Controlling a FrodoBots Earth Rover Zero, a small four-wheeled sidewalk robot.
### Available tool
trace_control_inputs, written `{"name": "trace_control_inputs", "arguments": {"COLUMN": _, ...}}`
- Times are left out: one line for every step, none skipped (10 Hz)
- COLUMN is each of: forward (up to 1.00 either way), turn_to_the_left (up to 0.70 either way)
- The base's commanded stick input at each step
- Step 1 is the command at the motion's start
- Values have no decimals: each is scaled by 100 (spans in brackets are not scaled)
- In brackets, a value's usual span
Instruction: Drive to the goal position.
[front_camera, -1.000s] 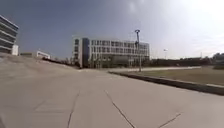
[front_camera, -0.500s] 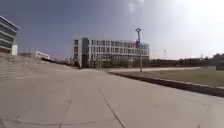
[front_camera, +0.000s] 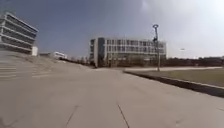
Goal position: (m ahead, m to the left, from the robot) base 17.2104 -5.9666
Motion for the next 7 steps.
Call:
{"name": "trace_control_inputs", "arguments": {"forward": 70, "turn_to_the_left": 0}}
{"name": "trace_control_inputs", "arguments": {"forward": 70, "turn_to_the_left": 0}}
{"name": "trace_control_inputs", "arguments": {"forward": 70, "turn_to_the_left": 0}}
{"name": "trace_control_inputs", "arguments": {"forward": 70, "turn_to_the_left": 0}}
{"name": "trace_control_inputs", "arguments": {"forward": 70, "turn_to_the_left": 0}}
{"name": "trace_control_inputs", "arguments": {"forward": 70, "turn_to_the_left": 0}}
{"name": "trace_control_inputs", "arguments": {"forward": 70, "turn_to_the_left": 0}}
